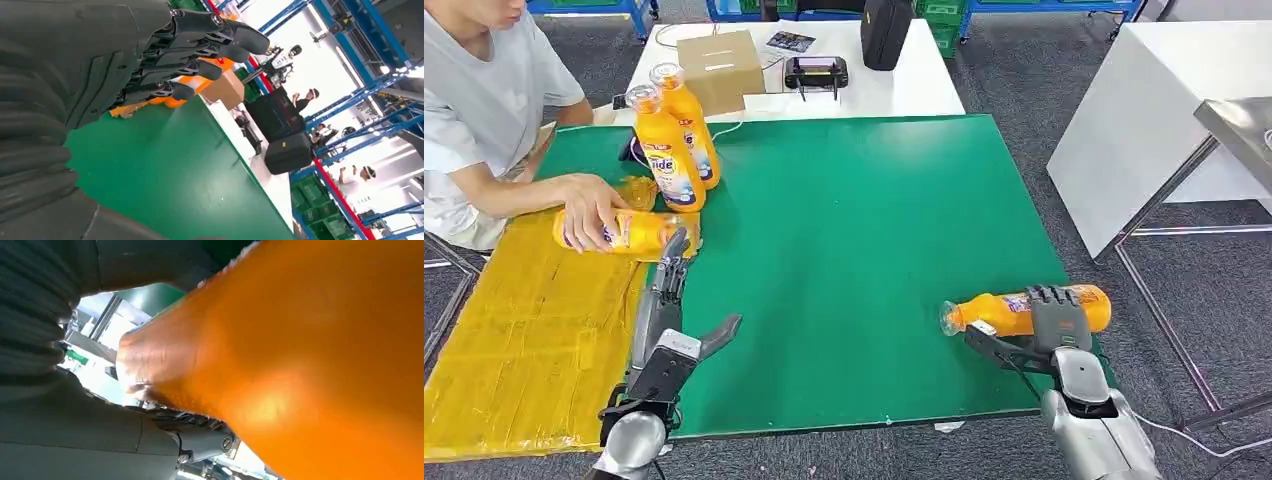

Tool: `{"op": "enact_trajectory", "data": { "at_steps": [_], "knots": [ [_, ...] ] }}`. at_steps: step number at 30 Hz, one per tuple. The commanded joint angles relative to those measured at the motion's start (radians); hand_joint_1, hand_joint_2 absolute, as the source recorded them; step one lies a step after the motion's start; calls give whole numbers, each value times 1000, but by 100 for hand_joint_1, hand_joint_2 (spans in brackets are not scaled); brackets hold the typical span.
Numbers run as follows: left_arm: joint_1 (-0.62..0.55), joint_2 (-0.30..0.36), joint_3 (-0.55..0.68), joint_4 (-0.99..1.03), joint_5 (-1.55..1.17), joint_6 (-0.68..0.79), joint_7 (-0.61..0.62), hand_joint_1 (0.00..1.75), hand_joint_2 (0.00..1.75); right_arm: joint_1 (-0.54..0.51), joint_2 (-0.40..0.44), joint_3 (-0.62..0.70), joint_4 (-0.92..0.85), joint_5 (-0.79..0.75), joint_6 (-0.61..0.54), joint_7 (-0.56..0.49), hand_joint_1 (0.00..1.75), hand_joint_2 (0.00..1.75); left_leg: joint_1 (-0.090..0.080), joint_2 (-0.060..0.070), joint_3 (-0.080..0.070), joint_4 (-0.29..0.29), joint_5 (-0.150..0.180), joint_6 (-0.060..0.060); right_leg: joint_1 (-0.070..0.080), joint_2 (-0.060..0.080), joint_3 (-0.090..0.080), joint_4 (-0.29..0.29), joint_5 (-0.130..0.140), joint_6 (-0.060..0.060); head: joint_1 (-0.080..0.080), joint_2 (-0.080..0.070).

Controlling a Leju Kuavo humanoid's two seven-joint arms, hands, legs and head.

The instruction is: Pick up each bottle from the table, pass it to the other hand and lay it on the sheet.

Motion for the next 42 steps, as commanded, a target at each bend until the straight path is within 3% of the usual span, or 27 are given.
{"op": "enact_trajectory", "data": {
  "at_steps": [1,9,11,14,15,16,17,19,23,26,31,38,42],
  "knots": [
    [-19,5,-15,57,11,10,2,0,175,45,51,61,133,-23,-33,-33,175,175,3,-7,2,-2,0,-2,2,0,5,-5,0,-2,0,0],
    [-7,6,-9,42,10,12,2,0,175,50,58,61,106,-38,-61,-50,175,175,4,-7,1,-2,-2,-4,3,4,5,-5,0,-2,0,0],
    [15,8,1,12,2,16,8,0,175,64,97,41,8,-118,-145,-127,175,175,4,-11,-1,-4,-1,-6,3,6,2,-5,-1,-4,0,0],
    [65,13,12,-52,11,-21,15,0,175,116,177,30,-271,-298,-305,-236,175,175,6,-3,1,-1,-4,-6,5,9,2,-3,1,-3,1,0],
    [78,14,8,-67,41,-52,5,0,175,135,200,39,-383,-391,-323,-265,175,175,5,-2,0,-1,-5,-6,5,10,1,-1,1,-3,0,0],
    [82,16,4,-70,49,-61,1,0,175,143,206,49,-437,-425,-334,-274,175,175,5,2,-1,0,-5,-5,5,7,10,-1,3,0,1,0],
    [83,19,-11,-70,67,-83,-10,0,175,153,223,58,-512,-522,-367,-324,175,175,5,3,-4,1,-6,-6,5,13,7,2,2,-2,1,0],
    [80,19,-21,-63,72,-87,-12,0,175,159,226,68,-554,-544,-370,-322,175,175,4,3,-5,1,-7,-7,5,14,5,3,1,-2,-1,0],
    [67,32,-81,-33,105,-148,-19,0,175,163,272,86,-631,-751,-421,-436,175,175,4,-4,-13,1,-2,-7,5,3,-2,4,1,-1,-1,0],
    [54,39,-115,-10,102,-155,-19,0,175,149,289,106,-644,-876,-406,-486,175,175,4,-3,-14,1,-3,-6,4,5,-2,4,1,-1,0,0],
    [21,45,-175,36,99,-171,-21,0,175,84,304,169,-569,-1041,-290,-483,175,175,3,-3,-15,-1,-2,-6,4,5,-4,3,2,-1,0,0],
    [-18,50,-232,38,143,-195,-37,0,175,-11,352,282,-279,-1159,-141,-466,175,175,4,-2,-15,-2,-2,-7,5,6,-3,1,3,-1,0,0],
    [-21,52,-234,38,146,-195,-38,0,175,-13,350,289,-272,-1169,-127,-464,175,175,4,-3,-16,-1,-2,-7,5,5,-4,2,2,-1,0,0]
  ]
}}
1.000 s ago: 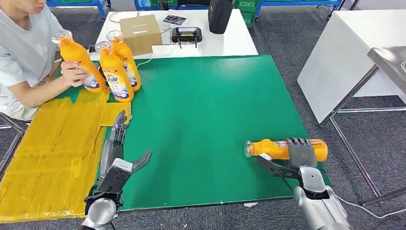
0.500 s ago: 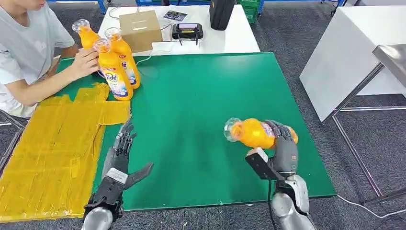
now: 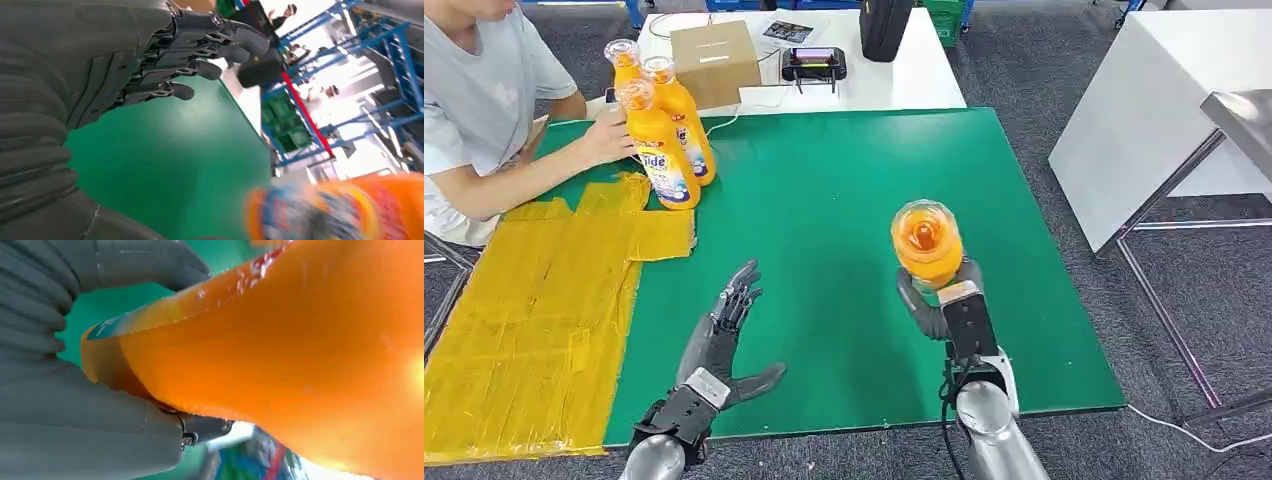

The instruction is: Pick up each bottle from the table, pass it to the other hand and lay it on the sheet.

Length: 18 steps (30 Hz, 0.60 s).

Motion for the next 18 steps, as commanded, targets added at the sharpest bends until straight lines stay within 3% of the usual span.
{"op": "enact_trajectory", "data": {
  "at_steps": [1,6,9,12,18],
  "knots": [
    [-60,36,-70,69,29,-9,-8,0,175,-94,20,100,240,-46,60,9,175,175,1,-2,4,-1,-1,-2,-1,7,4,-1,-1,-2,0,0],
    [-70,38,-84,63,45,-13,-23,0,175,-119,36,166,322,-43,110,22,175,175,1,0,3,-1,-1,-1,0,8,3,-1,-1,-2,0,0],
    [-96,41,-112,66,75,-21,-49,0,175,-172,59,241,467,-93,207,43,175,175,1,-1,1,-1,0,-1,0,5,1,-1,0,-2,0,0],
    [-110,44,-127,78,91,-10,-53,0,175,-192,78,305,553,-102,219,34,175,175,1,-1,2,-1,-1,-2,0,8,2,-1,-1,-2,0,0],
    [-114,45,-127,93,94,16,-54,0,175,-187,76,355,557,-104,222,28,175,175,1,-2,0,-1,0,-1,0,4,0,-1,-1,-1,0,0]
  ]
}}
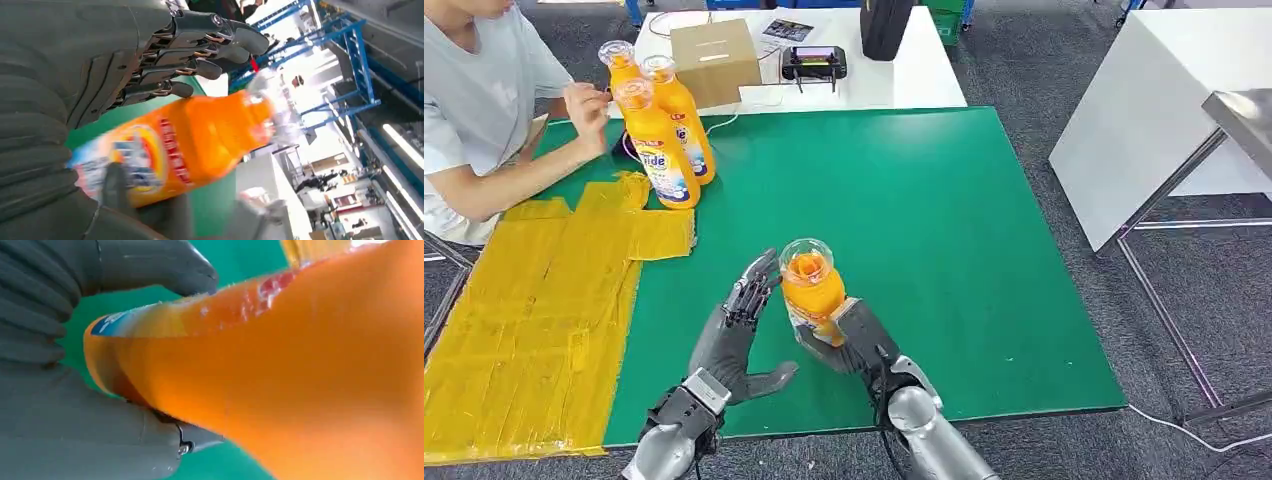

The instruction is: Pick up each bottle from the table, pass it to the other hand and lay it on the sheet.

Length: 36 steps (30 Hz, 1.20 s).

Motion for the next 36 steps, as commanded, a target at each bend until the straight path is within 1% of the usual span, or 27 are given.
{"op": "enact_trajectory", "data": {
  "at_steps": [1,4,5,6,8,9,12,13,15,16,17,18,19,21,22,23,25,26,28,36],
  "knots": [
    [-50,30,-41,84,4,28,-1,0,175,-63,0,127,167,-2,7,-5,175,175,1,-2,4,-1,-1,-1,0,5,4,-1,-1,-1,0,0],
    [-64,23,-46,121,-44,82,6,0,175,-57,-2,157,150,23,-17,-7,175,175,1,-3,6,-1,-2,-1,-1,7,6,-1,-2,-2,0,0],
    [-67,21,-47,127,-61,99,9,0,175,-57,-3,160,147,27,-22,-7,175,175,0,-3,4,-1,-1,-1,-1,4,4,-1,-1,-1,0,0],
    [-71,20,-51,139,-92,129,15,0,175,-56,-7,166,139,38,-35,-8,175,175,1,-4,6,-1,-1,-1,-1,6,6,-1,-2,-2,0,0],
    [-72,19,-53,146,-100,138,17,0,175,-55,-8,169,134,40,-37,-8,175,175,0,-3,3,-1,0,-1,0,3,2,-1,0,-1,0,0],
    [-72,19,-53,146,-100,138,17,0,175,-55,-8,169,134,40,-37,-8,175,175,1,-3,4,-1,-1,-1,0,4,4,-1,-1,-2,0,0],
    [-76,17,-61,169,-183,214,34,0,175,-51,-17,179,118,46,-41,-4,175,175,1,-4,5,-1,-1,-1,-1,5,5,-1,-1,-2,0,0],
    [-76,16,-61,173,-187,218,36,0,175,-50,-18,180,117,46,-42,-4,175,175,0,-4,4,-1,-1,-1,-1,4,4,-1,-1,-1,0,0],
    [-76,14,-61,177,-191,223,37,0,175,-49,-18,181,116,47,-43,-4,175,175,1,-5,6,-2,-1,-1,-1,5,6,-1,-2,-2,0,0],
    [-78,13,-61,184,-201,234,37,0,175,-48,-19,181,115,48,-45,-4,175,175,1,-4,5,-1,-1,-1,-1,4,4,-1,-1,-1,0,0],
    [-80,12,-62,193,-230,260,46,0,175,-47,-21,182,113,49,-49,-4,175,175,1,-5,6,-1,-2,-1,-1,6,6,-1,-2,-2,0,0],
    [-81,11,-63,200,-231,259,48,0,175,-46,-22,182,112,50,-51,-4,175,175,0,-3,4,-1,-1,-1,-1,3,4,-1,-1,-1,1,0],
    [-81,10,-63,203,-231,258,48,0,175,-45,-23,183,110,51,-51,-5,175,175,1,-4,5,-1,-1,-1,-1,5,5,-1,-2,-2,0,0],
    [-80,6,-56,209,-218,253,51,0,175,-43,-25,184,107,56,-56,-6,175,175,0,-2,3,-1,0,0,-1,2,2,-1,0,-1,0,0],
    [-80,6,-54,209,-208,246,50,0,175,-43,-25,184,107,56,-55,-6,175,175,1,-5,5,-1,-1,-1,-1,4,5,-1,-1,-2,1,0],
    [-80,7,-52,210,-201,240,49,0,175,-43,-26,184,108,56,-56,-6,175,175,1,-4,5,-1,-1,-1,0,5,5,-1,-1,-2,0,0],
    [-81,7,-52,212,-198,235,50,0,175,-43,-26,186,110,59,-58,-5,175,175,0,-3,3,-1,0,-1,0,2,3,-1,-1,-1,1,0],
    [-83,6,-50,216,-191,227,52,0,175,-43,-26,188,111,62,-58,-7,175,175,1,-5,5,-1,-1,-1,0,4,5,-1,-2,-2,0,0],
    [-83,6,-50,216,-191,227,52,0,175,-43,-26,188,111,62,-58,-7,175,175,1,-3,4,-1,-1,-1,0,3,4,-1,-1,-1,1,0],
    [-83,3,-35,227,-178,213,58,0,175,-40,-27,210,93,84,-57,-15,175,175,1,-4,5,-1,-1,-1,0,4,4,-1,-2,-2,0,0]
  ]
}}
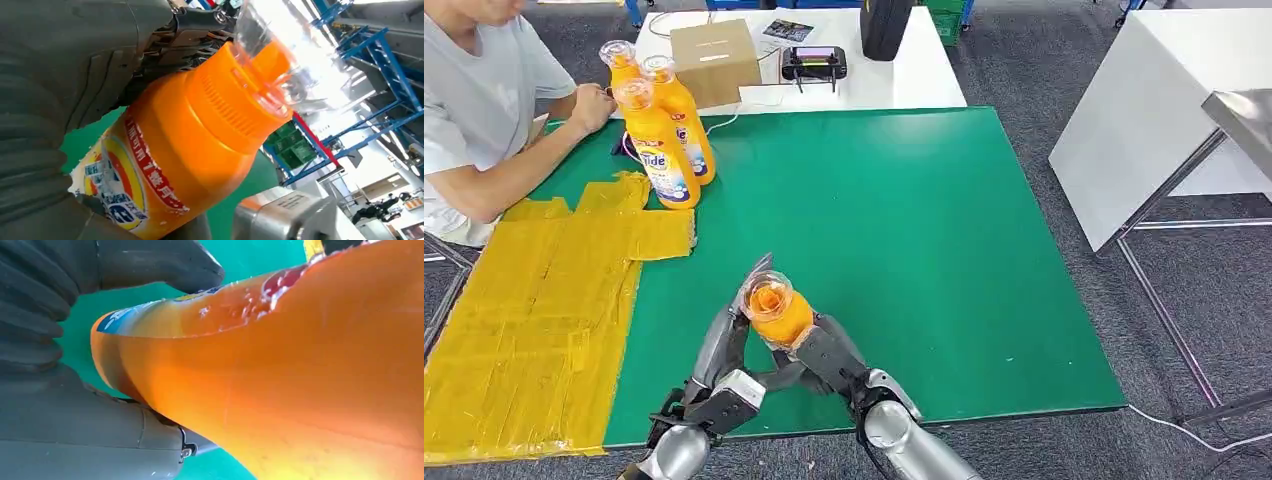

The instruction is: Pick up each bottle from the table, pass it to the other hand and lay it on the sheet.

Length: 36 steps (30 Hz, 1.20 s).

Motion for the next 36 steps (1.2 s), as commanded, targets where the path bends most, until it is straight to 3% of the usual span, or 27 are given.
{"op": "enact_trajectory", "data": {
  "at_steps": [1,7,8,9,13,14,36],
  "knots": [
    [-47,-3,-6,84,14,-15,14,0,175,-14,-29,76,20,20,3,-2,175,175,1,-4,3,-1,-1,-1,0,3,3,-1,-1,-1,0,0],
    [-48,-6,-1,86,22,-26,13,0,175,-19,-27,90,28,23,13,-2,175,175,1,-3,3,-1,-1,-1,0,3,3,-1,-1,-1,0,0],
    [-49,-7,0,87,25,-28,13,38,175,-20,-26,93,30,23,14,-2,175,175,1,-3,3,-1,-1,-1,0,3,3,-1,-1,-1,0,0],
    [-47,-7,1,85,30,-31,11,108,175,-21,-26,94,31,24,15,-3,175,175,1,-4,4,-1,-1,-1,0,4,4,-1,-2,-2,0,0],
    [-47,-7,1,85,30,-31,11,108,175,-21,-26,94,31,24,15,-3,175,175,1,-4,3,-1,-1,-1,0,4,4,-1,-1,-1,0,0],
    [-45,-6,0,81,33,-34,9,175,175,-22,-26,96,31,24,16,-3,175,175,1,-2,3,-1,-1,-1,0,4,3,-1,-1,-1,0,0],
    [-28,-4,24,63,49,-39,0,175,175,-10,-43,116,-59,35,5,-15,175,175,1,-2,1,-1,-1,-1,0,3,2,-1,-1,-1,0,0]
  ]
}}
